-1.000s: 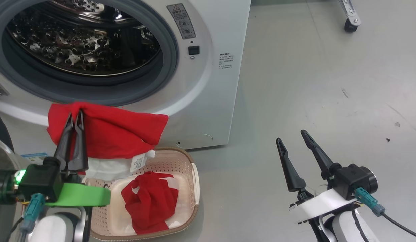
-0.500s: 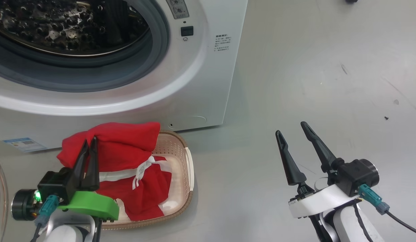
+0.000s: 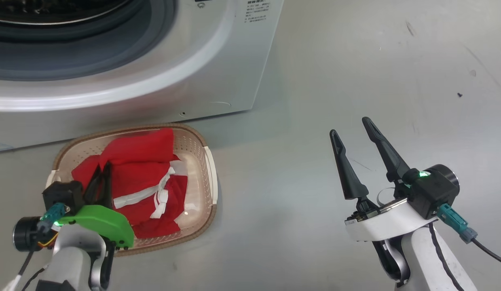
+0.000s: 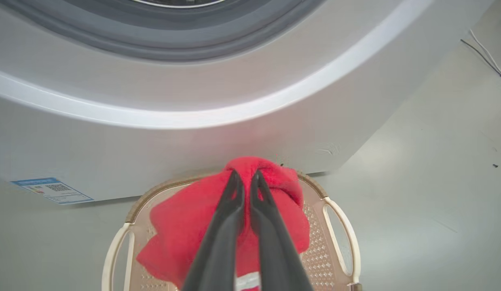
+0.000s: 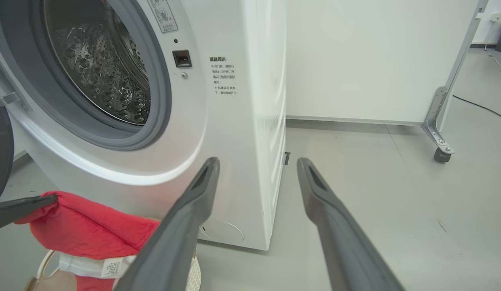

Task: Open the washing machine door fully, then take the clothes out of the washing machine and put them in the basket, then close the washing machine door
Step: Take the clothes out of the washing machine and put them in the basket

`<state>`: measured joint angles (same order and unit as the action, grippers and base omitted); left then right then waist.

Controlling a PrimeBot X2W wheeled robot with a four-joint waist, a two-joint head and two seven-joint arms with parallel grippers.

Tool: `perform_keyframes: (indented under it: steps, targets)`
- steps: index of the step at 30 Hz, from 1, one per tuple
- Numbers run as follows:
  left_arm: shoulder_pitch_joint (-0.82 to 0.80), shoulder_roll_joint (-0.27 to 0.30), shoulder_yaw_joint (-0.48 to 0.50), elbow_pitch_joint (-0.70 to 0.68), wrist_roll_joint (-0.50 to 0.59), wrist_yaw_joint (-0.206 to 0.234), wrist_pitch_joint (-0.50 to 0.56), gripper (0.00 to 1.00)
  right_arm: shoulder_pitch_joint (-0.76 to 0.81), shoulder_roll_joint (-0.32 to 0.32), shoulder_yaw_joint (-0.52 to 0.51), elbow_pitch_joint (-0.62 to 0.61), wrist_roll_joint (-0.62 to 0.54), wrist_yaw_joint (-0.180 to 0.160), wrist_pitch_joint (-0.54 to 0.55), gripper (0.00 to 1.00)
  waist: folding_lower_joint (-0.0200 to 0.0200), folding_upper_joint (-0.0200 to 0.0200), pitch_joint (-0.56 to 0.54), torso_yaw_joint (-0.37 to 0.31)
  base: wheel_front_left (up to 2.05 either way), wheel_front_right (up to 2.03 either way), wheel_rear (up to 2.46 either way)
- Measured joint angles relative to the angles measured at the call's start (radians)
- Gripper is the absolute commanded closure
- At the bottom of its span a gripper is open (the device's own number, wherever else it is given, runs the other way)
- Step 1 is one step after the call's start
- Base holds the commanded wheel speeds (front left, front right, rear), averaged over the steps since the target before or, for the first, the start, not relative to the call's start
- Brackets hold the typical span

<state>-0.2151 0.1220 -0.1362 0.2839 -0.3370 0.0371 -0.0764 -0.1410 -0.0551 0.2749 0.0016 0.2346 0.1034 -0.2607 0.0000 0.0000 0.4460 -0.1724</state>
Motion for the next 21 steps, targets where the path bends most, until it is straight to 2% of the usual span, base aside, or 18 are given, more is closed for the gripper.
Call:
perform_keyframes:
  steps: [7, 21]
  targets:
    - [-0.106, 0.003, 0.027, 0.135, -0.031, -0.014, 0.067, 1.00, -0.043, 0.001, 0.002, -0.023, 0.002, 0.000, 0.000, 0.00, 0.0000, 0.0000, 0.098, -0.027, 0.00, 0.00, 0.00]
    - [-0.296, -0.012, 0.064, 0.394, -0.077, -0.005, 0.128, 1.00, -0.131, 0.003, 0.016, -0.037, 0.023, 0.000, 0.000, 0.00, 0.0001, 0.0000, 0.271, -0.058, 0.00, 0.00, 0.00]
